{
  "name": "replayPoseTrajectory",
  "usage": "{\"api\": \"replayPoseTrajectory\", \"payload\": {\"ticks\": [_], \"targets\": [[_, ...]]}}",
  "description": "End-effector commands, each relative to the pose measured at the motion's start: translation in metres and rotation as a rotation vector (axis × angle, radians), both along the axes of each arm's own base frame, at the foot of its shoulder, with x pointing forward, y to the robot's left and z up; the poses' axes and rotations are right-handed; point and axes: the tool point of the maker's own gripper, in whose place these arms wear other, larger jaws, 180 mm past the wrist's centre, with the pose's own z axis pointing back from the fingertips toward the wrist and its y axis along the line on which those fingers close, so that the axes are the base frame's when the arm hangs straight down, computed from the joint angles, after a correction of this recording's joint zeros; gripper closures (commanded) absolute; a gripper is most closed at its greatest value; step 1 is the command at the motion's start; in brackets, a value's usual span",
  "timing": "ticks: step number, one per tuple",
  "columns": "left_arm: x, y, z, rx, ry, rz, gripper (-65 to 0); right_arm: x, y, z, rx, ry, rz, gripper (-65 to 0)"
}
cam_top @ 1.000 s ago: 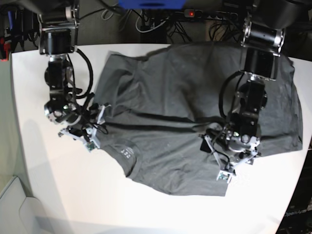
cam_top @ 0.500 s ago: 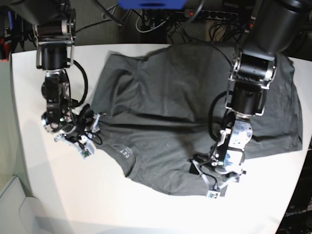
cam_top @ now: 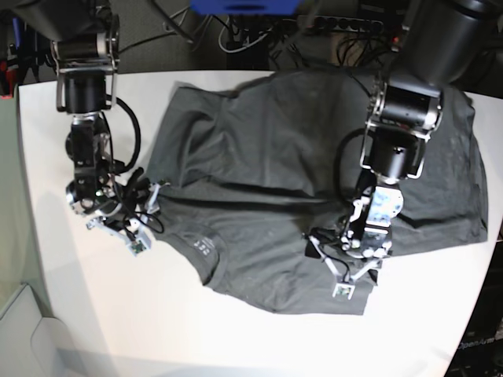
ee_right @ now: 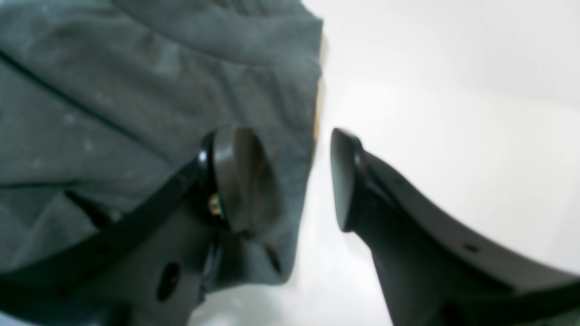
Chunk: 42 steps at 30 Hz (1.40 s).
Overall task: Layout the t-shirt on the table in an organized manner, then fold the t-shirt properly
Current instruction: 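Grasp the hem corners with both grippers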
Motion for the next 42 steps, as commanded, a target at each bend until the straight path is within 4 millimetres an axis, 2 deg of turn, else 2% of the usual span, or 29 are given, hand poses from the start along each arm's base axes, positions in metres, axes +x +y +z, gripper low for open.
{"api": "replayPoseTrajectory", "payload": {"ticks": [1,4,8,13,17,22,25,27,30,33,34,38,39,42], "targets": [[-0.005,0.013,-0.001,0.053,0.063,0.008,-50.9,0.014,0.000,0.016,0.010,-0.053,-0.001,-28.7],[-0.026,0.027,-0.014,0.079,0.116,0.018,-50.9,0.014,0.007,0.015,0.023,-0.052,0.004,-28.7],[-0.043,0.049,-0.011,0.122,0.147,0.030,-50.9,0.012,0.012,0.013,0.034,-0.046,0.006,-28.7],[-0.047,0.063,0.018,0.165,0.094,0.026,-50.9,0.000,0.033,0.001,0.027,-0.015,0.067,-28.7],[-0.038,0.056,0.047,0.167,0.034,0.012,-50.9,-0.006,0.048,-0.005,0.016,0.000,0.119,-28.7],[-0.028,0.048,0.064,0.154,-0.016,0.009,-50.9,-0.010,0.061,-0.008,0.006,0.011,0.166,-28.3],[-0.014,0.036,0.079,0.133,-0.052,0.002,-51.0,-0.016,0.066,-0.013,0.000,0.025,0.186,-27.3],[-0.007,0.033,0.088,0.127,-0.077,0.000,-51.1,-0.017,0.066,-0.014,0.001,0.027,0.186,-23.0],[0.013,0.026,0.110,0.111,-0.181,-0.016,-51.1,-0.019,0.066,-0.016,0.002,0.030,0.186,-11.9],[0.035,0.006,0.128,0.070,-0.278,-0.043,-51.2,-0.020,0.067,-0.017,0.003,0.033,0.186,-1.1],[0.043,0.002,0.131,0.061,-0.290,-0.047,-51.2,-0.020,0.067,-0.017,0.002,0.033,0.186,0.0],[0.063,-0.010,0.118,0.031,-0.271,-0.049,-51.2,-0.020,0.065,-0.017,-0.001,0.033,0.186,0.0],[0.069,-0.014,0.117,0.055,-0.279,-0.069,-51.2,-0.020,0.065,-0.017,-0.001,0.033,0.186,0.0],[0.074,-0.021,0.098,0.199,-0.266,-0.174,-51.2,-0.020,0.065,-0.017,-0.002,0.034,0.185,0.0]]}}
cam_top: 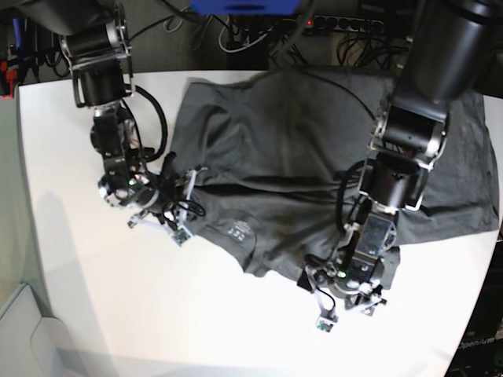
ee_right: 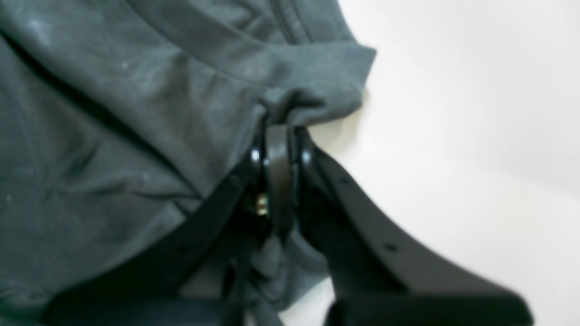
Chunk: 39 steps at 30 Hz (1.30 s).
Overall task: Layout the t-shirt on the table in an organized manner, then fold the t-shirt properly
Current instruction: 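Grasp the hem corners with both grippers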
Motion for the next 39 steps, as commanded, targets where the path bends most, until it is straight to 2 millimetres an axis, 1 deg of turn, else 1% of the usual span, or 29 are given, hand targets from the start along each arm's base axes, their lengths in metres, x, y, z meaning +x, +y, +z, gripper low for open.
{"api": "replayPoseTrajectory", "payload": {"ticks": [1,3,4,8,10,13,15,17,20,24,28,31,33,37,38,39], "targets": [[0.015,-0.012,0.019,0.036,-0.059,-0.040,-51.2,-0.003,-0.013,-0.005,-0.071,0.034,-0.001,0.0],[0.012,-0.023,0.007,0.081,-0.045,-0.087,-51.3,-0.003,-0.013,-0.005,-0.071,0.034,-0.001,0.0],[0.011,-0.027,0.005,0.091,-0.048,-0.101,-51.3,-0.003,-0.013,-0.005,-0.071,0.034,-0.001,0.0],[0.011,-0.035,0.004,0.079,-0.055,-0.113,-51.3,-0.003,-0.013,-0.005,-0.071,0.034,-0.001,0.0],[0.010,-0.044,0.003,0.068,-0.055,-0.122,-51.3,-0.003,-0.012,-0.005,-0.069,0.034,0.000,0.0],[0.009,-0.046,0.001,0.064,-0.050,-0.124,-51.3,-0.003,-0.012,-0.005,-0.069,0.034,0.000,0.0],[0.007,-0.045,-0.001,0.054,-0.045,-0.114,-51.3,-0.003,-0.012,-0.005,-0.069,0.034,0.000,0.0],[0.002,-0.040,-0.009,-0.006,-0.027,-0.071,-51.3,-0.003,-0.012,-0.005,-0.069,0.034,0.000,0.0],[0.003,-0.032,-0.009,-0.105,-0.022,0.003,-51.3,-0.003,-0.012,-0.005,-0.069,0.034,0.000,0.0],[0.001,-0.025,-0.013,-0.155,-0.009,0.049,-51.3,-0.003,-0.012,-0.005,-0.069,0.034,0.000,0.0],[-0.013,-0.021,-0.032,-0.171,0.029,0.072,-51.2,-0.003,-0.012,-0.005,-0.069,0.034,0.000,0.0],[-0.027,-0.018,-0.057,-0.163,0.094,0.087,-51.2,-0.003,-0.012,-0.005,-0.069,0.034,0.000,0.0],[-0.035,-0.020,-0.069,-0.160,0.130,0.089,-51.0,-0.003,-0.012,-0.005,-0.069,0.034,0.000,0.0],[-0.039,-0.019,-0.075,-0.156,0.153,0.090,-50.4,-0.003,-0.011,-0.005,-0.068,0.033,0.000,0.0],[-0.040,-0.020,-0.076,-0.156,0.157,0.086,-49.1,-0.003,-0.011,-0.005,-0.068,0.033,0.002,0.0],[-0.040,-0.020,-0.076,-0.156,0.157,0.085,-45.9,-0.003,-0.011,-0.005,-0.068,0.033,0.002,0.0]]}}
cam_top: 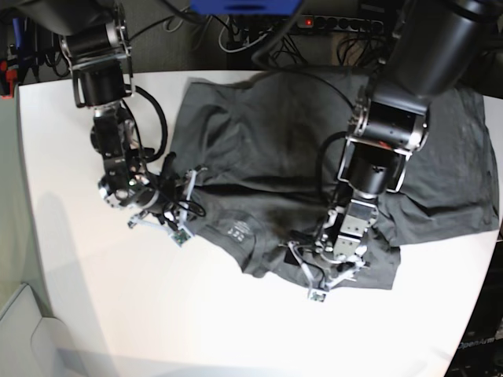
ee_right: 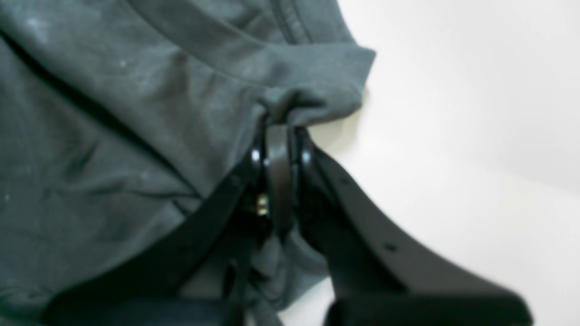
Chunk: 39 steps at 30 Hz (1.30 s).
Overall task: Layout the t-shirt on the table in an organized manner, then fold the t-shirt properly
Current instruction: 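Grasp the hem corners with both grippers, then lift the hem with both grippers and fold it over toward the collar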
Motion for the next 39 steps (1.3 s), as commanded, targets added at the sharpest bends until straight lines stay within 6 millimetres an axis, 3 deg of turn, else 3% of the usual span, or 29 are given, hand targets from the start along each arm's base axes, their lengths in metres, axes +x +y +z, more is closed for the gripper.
{"api": "replayPoseTrajectory", "payload": {"ticks": [1,6,8,10,16,19,22,29,37,39], "targets": [[-0.006,0.004,-0.006,0.033,0.056,-0.004,-41.4,-0.003,-0.011,-0.004,-0.061,0.030,0.001,0.0],[-0.006,0.009,-0.006,0.039,0.054,0.008,-7.2,-0.003,-0.010,-0.004,-0.061,0.031,0.005,0.0],[-0.006,0.009,-0.006,0.040,0.056,0.009,0.0,-0.006,-0.006,-0.005,-0.057,0.039,0.040,0.0],[-0.005,0.009,-0.005,0.040,0.052,0.010,-2.2,-0.008,-0.005,-0.005,-0.058,0.044,0.058,0.0],[-0.002,0.006,0.000,0.031,0.040,0.008,-0.5,-0.004,-0.004,-0.001,-0.056,0.029,0.060,0.0],[0.005,0.002,0.010,0.028,0.019,0.004,-0.5,0.003,0.000,0.015,-0.052,-0.024,0.069,0.0],[0.021,-0.006,0.047,0.019,-0.041,-0.001,-0.5,0.010,0.005,0.040,-0.046,-0.104,0.082,0.0],[0.031,-0.028,0.116,-0.100,-0.138,-0.005,-0.5,0.020,0.010,0.082,-0.038,-0.232,0.092,0.0],[0.033,-0.040,0.183,-0.124,-0.246,-0.036,-0.5,0.037,-0.011,0.135,-0.028,-0.379,0.021,0.0],[0.032,-0.038,0.201,-0.147,-0.278,-0.022,-0.5,0.042,-0.025,0.150,-0.046,-0.418,0.001,0.0]]}}
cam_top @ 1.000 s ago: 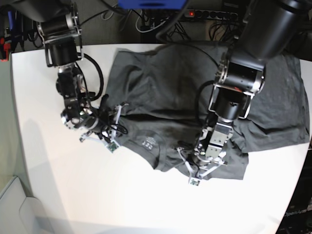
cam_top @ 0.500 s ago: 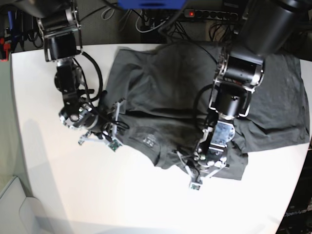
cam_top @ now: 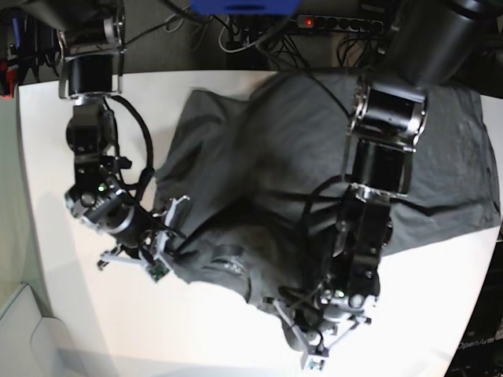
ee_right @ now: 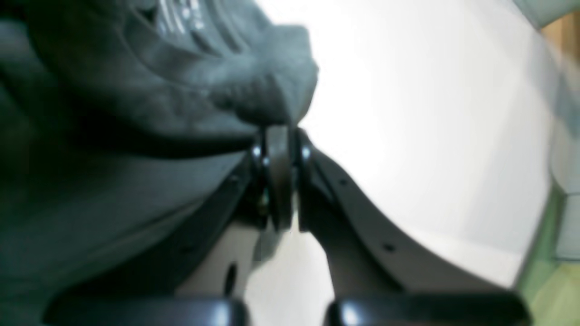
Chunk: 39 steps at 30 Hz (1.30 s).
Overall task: Layout the t-shirt on the table in an organized manner, then fold the t-shirt properly
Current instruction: 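Lift the hem with both grippers and fold it over toward the collar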
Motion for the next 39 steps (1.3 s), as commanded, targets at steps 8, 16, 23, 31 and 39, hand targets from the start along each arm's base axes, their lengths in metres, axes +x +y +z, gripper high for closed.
{"api": "replayPoseTrajectory", "payload": {"ticks": [8,16,23,31,39], "targets": [[0.014,0.009,0.062,-0.090,-0.134,0.058,-0.5,0.031,-0.050,0.071,-0.038,-0.176,-0.055,0.0],[0.016,-0.013,0.100,-0.162,-0.233,0.032,-0.5,0.051,-0.104,0.130,-0.052,-0.303,-0.175,0.0],[0.029,-0.018,0.150,-0.292,-0.349,0.064,-0.5,0.053,-0.107,0.188,-0.094,-0.450,-0.169,0.0],[0.027,-0.020,0.187,-0.361,-0.428,0.042,-0.5,0.038,-0.096,0.264,-0.120,-0.662,-0.158,0.0],[0.018,0.010,0.243,-0.540,-0.558,0.071,-0.5,0.015,-0.099,0.308,-0.104,-0.807,-0.194,0.0]]}}
